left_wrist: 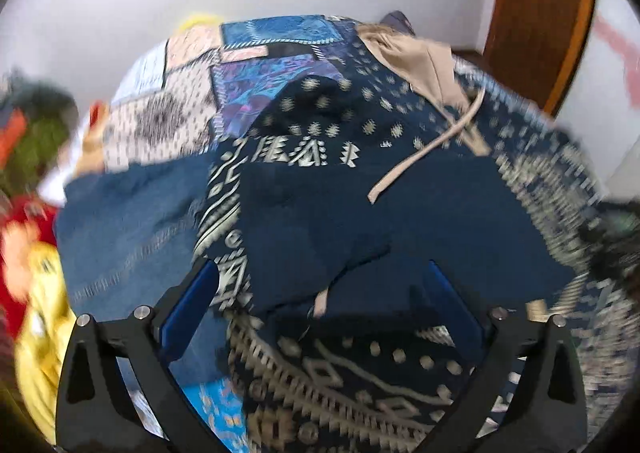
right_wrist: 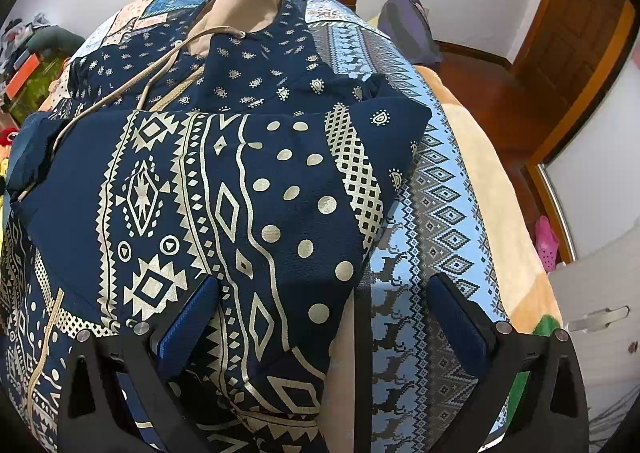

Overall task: Fold large clothes
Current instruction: 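Grasp the hoodie's hood edge with the right gripper while the left gripper holds the body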

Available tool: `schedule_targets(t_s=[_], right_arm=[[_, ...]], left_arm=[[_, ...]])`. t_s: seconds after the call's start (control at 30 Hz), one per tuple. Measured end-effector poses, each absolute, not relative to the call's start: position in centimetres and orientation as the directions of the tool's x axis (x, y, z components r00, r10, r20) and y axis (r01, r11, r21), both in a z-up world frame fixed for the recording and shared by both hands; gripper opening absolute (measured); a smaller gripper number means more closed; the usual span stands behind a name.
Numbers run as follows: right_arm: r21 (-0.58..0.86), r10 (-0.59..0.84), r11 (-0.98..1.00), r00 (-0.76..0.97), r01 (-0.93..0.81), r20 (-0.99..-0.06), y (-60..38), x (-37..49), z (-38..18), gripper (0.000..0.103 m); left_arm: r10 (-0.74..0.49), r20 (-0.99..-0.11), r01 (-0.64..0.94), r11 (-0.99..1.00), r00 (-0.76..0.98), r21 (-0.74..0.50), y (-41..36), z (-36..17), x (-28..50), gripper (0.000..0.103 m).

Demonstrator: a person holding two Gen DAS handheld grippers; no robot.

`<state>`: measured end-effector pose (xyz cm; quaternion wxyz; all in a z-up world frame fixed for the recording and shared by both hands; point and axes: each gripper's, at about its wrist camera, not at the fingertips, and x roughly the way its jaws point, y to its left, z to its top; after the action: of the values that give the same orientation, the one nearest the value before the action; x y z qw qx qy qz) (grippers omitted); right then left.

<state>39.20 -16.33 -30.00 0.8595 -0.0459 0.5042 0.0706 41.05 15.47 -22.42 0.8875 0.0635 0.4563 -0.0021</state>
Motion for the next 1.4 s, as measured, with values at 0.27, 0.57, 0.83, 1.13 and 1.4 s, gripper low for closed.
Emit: schedule_targets(t_s=[0.27, 0.57, 0.83, 1.13, 1.4], right_arm=[[-0.004, 0.079, 0.986, 0.483, -0.169, -0.872, -16.4, 39.4, -30.0, 0.103], [-0.003, 0.082, 0.985, 0.484, -0.172, -0.871, -16.4, 39.5, -30.1, 0.103], [-0.003, 0.083, 0.981, 0.436, -0.194, -0.896, -16.0, 41.2, -29.6, 0.103], [-0.004, 0.124, 0.971, 0.515, -0.24, -0.848, -14.2, 46.6, -23.9, 0.103], [0.084, 0.217, 0.961, 0.529, -0.265, -0.82, -11.7, 53.6, -21.1, 0.103]], left_arm=[[0.216, -0.804, -0.095, 0.976, 0.554, 0.197, 18.8, -25.0, 44.1, 0.103], [0.287, -0.808, -0.326, 0.937, 0.515, 0.125, 30.1, -22.5, 41.2, 0.103], [0.235, -0.797, -0.284, 0.955, 0.556, 0.083, 30.0, -19.3, 39.9, 0.103], [0.056, -0.756, -0.074, 0.997, 0.653, 0.011, 21.1, -14.5, 45.1, 0.103], [-0.076, -0.753, 0.009, 0.996, 0.653, -0.092, 15.7, -14.4, 52.9, 0.103]])
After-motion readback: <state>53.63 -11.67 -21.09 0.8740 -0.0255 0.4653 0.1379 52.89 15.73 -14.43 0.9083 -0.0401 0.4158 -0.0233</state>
